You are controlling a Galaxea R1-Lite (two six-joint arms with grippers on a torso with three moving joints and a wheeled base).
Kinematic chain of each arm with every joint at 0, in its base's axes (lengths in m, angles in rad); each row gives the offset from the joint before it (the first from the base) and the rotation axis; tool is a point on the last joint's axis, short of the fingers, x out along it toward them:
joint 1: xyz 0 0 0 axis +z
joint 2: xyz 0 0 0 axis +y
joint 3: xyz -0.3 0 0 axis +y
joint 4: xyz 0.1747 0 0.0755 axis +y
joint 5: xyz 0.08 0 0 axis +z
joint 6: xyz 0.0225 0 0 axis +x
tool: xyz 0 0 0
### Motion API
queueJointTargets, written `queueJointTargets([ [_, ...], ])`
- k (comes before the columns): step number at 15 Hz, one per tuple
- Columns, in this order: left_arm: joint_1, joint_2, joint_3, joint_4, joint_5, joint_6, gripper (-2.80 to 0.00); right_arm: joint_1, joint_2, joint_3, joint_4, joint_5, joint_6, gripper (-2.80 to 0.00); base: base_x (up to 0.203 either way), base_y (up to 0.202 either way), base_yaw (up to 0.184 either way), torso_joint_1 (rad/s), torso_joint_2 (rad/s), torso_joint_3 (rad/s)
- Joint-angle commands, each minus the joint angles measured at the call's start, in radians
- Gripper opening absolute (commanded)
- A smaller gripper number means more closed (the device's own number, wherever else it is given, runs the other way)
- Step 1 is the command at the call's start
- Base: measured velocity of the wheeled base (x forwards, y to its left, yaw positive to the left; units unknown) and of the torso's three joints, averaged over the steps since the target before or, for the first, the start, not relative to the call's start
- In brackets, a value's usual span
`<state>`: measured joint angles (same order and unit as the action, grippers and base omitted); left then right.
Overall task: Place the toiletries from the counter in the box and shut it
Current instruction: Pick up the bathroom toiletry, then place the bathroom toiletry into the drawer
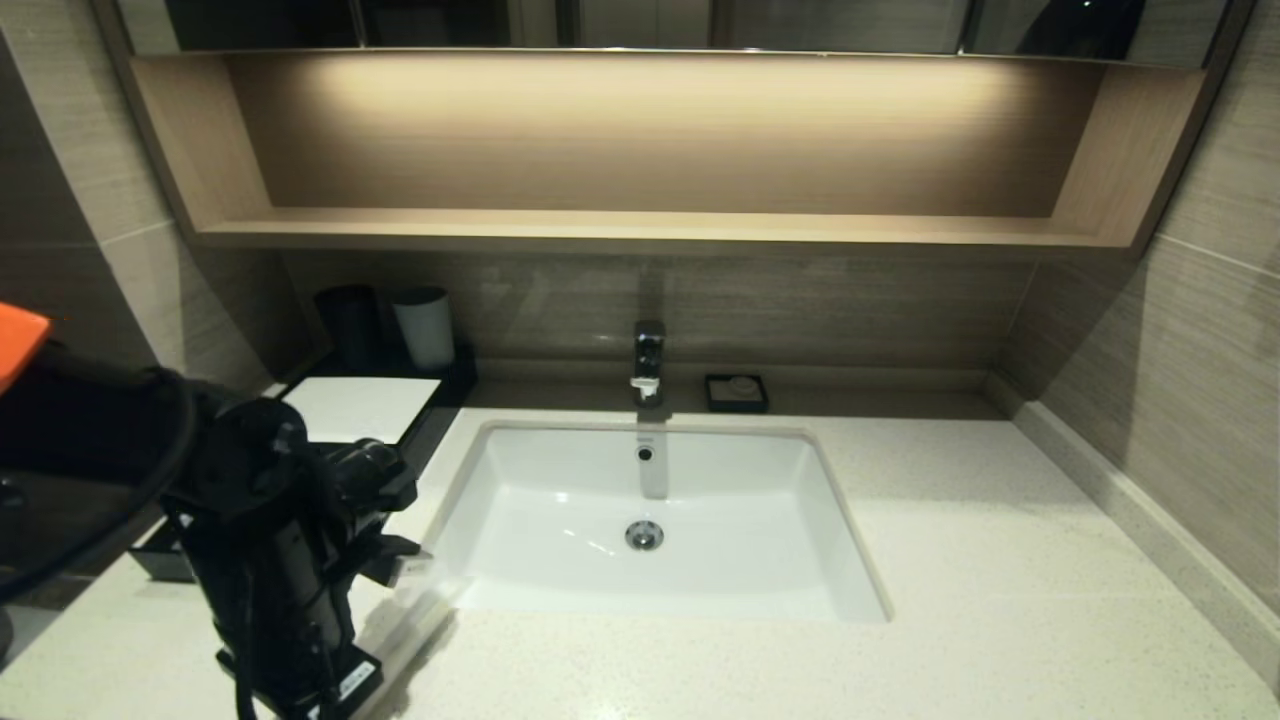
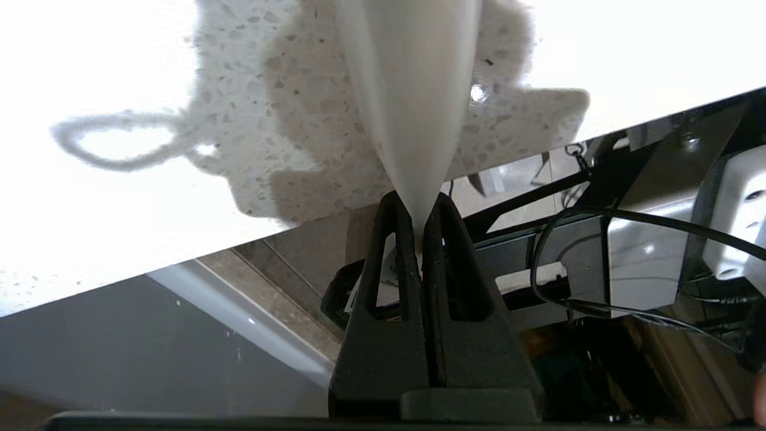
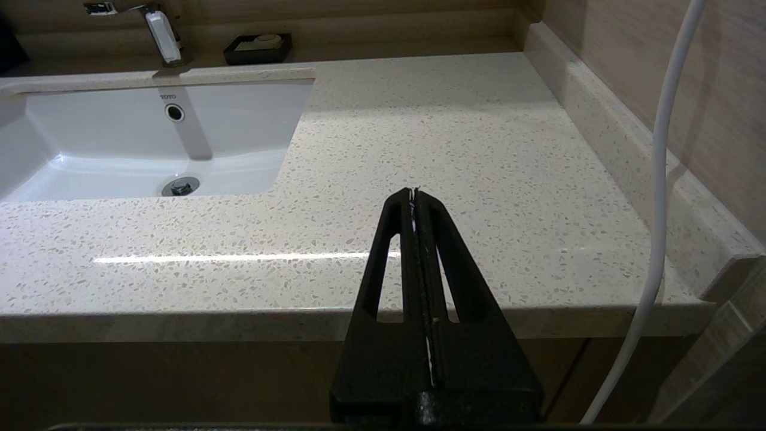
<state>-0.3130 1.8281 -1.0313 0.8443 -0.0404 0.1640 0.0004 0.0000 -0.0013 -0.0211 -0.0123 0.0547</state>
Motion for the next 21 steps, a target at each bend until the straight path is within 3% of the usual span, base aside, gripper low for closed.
queueJointTargets([
  [1,0.005,-0.121,-0.021,0.012,0.001,-0.008,-2.80,0.000,0.001,0.000,0.000,0.000,0.001,-2.80,0.000,0.000,0.000,0.000,0.00,0.000],
  [3,0.051,-0.228,-0.051,0.025,0.007,-0.027,-2.80,0.000,0.001,0.000,0.000,0.000,0.001,-2.80,0.000,0.000,0.000,0.000,0.00,0.000],
  [5,0.167,-0.265,-0.109,0.057,0.011,-0.025,-2.80,0.000,0.000,0.000,0.000,0.000,0.001,-2.80,0.000,0.000,0.000,0.000,0.00,0.000],
  [9,0.431,-0.201,-0.258,0.101,0.011,0.016,-2.80,0.000,0.001,0.000,0.000,0.000,0.001,-2.80,0.000,0.000,0.000,0.000,0.00,0.000],
  [12,0.543,-0.104,-0.415,0.238,0.010,0.049,-2.80,0.001,0.002,0.000,0.000,0.000,0.001,-2.80,0.000,0.000,0.000,0.000,0.00,0.000],
  [15,0.601,-0.060,-0.441,0.327,0.008,0.146,-2.80,0.000,0.000,0.000,0.000,0.000,0.001,-2.80,0.000,0.000,0.000,0.000,0.00,0.000],
  [21,0.608,0.028,-0.442,0.432,0.017,0.186,-2.80,0.000,0.001,0.000,0.000,0.000,0.001,-2.80,0.000,0.000,0.000,0.000,0.00,0.000],
])
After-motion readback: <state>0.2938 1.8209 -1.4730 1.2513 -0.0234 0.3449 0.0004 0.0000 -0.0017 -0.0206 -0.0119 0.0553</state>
